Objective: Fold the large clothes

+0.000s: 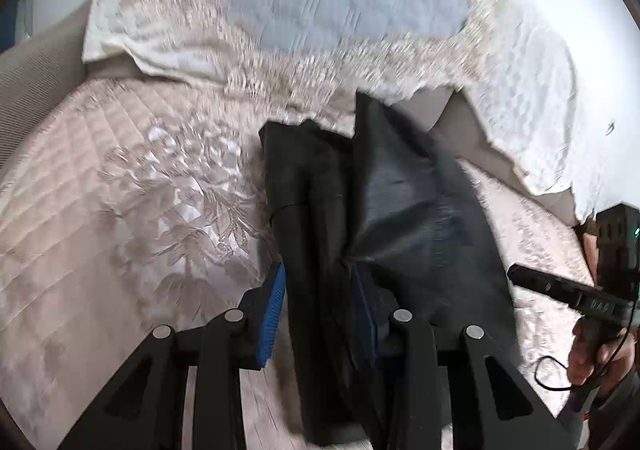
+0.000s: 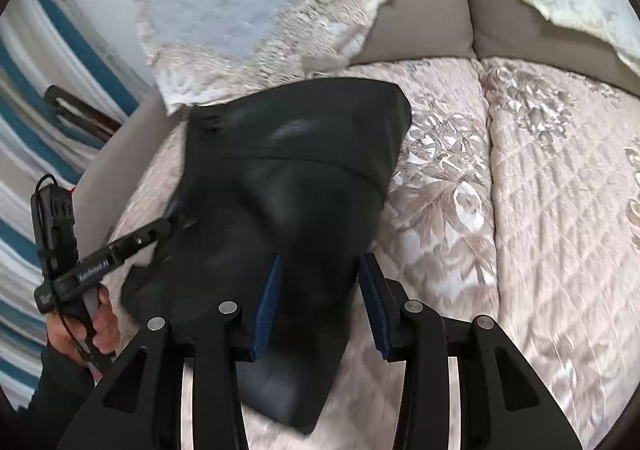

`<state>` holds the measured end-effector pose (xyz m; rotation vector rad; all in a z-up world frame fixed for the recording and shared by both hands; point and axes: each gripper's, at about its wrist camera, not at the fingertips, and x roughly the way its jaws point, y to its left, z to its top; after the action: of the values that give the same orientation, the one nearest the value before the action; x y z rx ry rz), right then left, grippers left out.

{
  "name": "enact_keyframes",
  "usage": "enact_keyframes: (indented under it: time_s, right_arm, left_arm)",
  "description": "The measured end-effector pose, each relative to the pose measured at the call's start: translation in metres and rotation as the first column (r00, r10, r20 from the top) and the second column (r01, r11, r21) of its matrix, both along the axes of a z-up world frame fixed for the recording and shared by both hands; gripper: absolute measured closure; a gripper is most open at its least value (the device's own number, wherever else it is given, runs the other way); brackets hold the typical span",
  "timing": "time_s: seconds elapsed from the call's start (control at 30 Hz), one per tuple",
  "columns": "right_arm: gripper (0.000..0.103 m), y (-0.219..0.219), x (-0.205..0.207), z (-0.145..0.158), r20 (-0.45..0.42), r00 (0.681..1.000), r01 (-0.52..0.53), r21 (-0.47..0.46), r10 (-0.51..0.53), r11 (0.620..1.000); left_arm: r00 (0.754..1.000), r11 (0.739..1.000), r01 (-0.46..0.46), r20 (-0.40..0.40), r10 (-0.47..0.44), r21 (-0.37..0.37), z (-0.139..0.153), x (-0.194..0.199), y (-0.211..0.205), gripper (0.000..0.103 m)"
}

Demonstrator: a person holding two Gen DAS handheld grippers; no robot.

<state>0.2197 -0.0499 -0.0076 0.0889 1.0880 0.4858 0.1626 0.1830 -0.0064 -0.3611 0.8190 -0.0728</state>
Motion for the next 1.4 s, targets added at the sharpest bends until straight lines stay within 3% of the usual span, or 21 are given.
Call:
enact_keyframes:
  time_s: [0.13, 0.2, 0.27, 0.33, 0.43, 0.57, 0.8, 0.93, 1.13, 1.4]
  right_arm:
    - [0.062, 0.012, -0.038, 0.011, 0.038, 0.997, -0.066, -0.019, 0.067, 0.998]
    - [0.062, 0.019, -0.052, 0.010, 0.039, 0.995, -0.090, -0.029, 0.092, 0.995]
    - [0.062, 0.027, -0.057, -0.003, 0.010, 0.994, -0.105, -0.068, 0.106, 0.992]
    - [0.062, 0.034, -0.056, -0.019, -0.007, 0.995, -0.102, -0.119, 0.102, 0.988]
    - [0.062, 0.035, -0.052, -0.024, -0.010, 0.997, -0.083, -0.124, 0.082, 0.989]
    - [0.062, 0.033, -0.058, -0.007, 0.001, 0.998, -0.070, -0.121, 0.070, 0.990]
    - [0.058, 0.022, -0.102, 0.042, 0.107, 0.992, -0.058, -0.104, 0.069, 0.993]
    - [0.049, 0.022, -0.132, 0.065, 0.179, 0.982, -0.042, -0.105, 0.060, 0.994]
    - [0.048, 0.015, -0.165, 0.076, 0.225, 0.974, 0.012, -0.124, 0.017, 0.992]
    - [0.047, 0.015, -0.186, 0.075, 0.236, 0.972, 0.036, -0.130, -0.004, 0.991]
  left_arm:
    - [0.995, 0.998, 0.034, 0.095, -0.039, 0.053, 0.031, -0.038, -0.026, 0.067]
    - [0.993, 0.996, 0.058, 0.100, -0.065, 0.066, 0.032, -0.049, -0.036, 0.067]
    - [0.994, 0.992, 0.074, 0.077, -0.082, 0.100, 0.021, -0.049, -0.048, 0.067]
    - [0.997, 0.989, 0.073, -0.008, -0.072, 0.125, -0.001, -0.038, -0.054, 0.065]
    - [0.997, 0.991, 0.044, -0.064, -0.036, 0.128, -0.022, -0.027, -0.052, 0.065]
    - [0.998, 0.991, 0.016, -0.054, -0.009, 0.130, -0.008, -0.036, -0.053, 0.065]
    - [1.000, 0.983, -0.028, 0.016, 0.026, 0.179, 0.035, -0.079, -0.064, 0.064]
    - [0.998, 0.979, -0.043, 0.049, 0.034, 0.200, 0.053, -0.107, -0.076, 0.052]
    - [0.998, 0.978, -0.046, 0.056, 0.036, 0.204, 0.058, -0.132, -0.085, 0.042]
    - [0.998, 0.973, -0.045, 0.050, 0.035, 0.228, 0.056, -0.146, -0.098, 0.041]
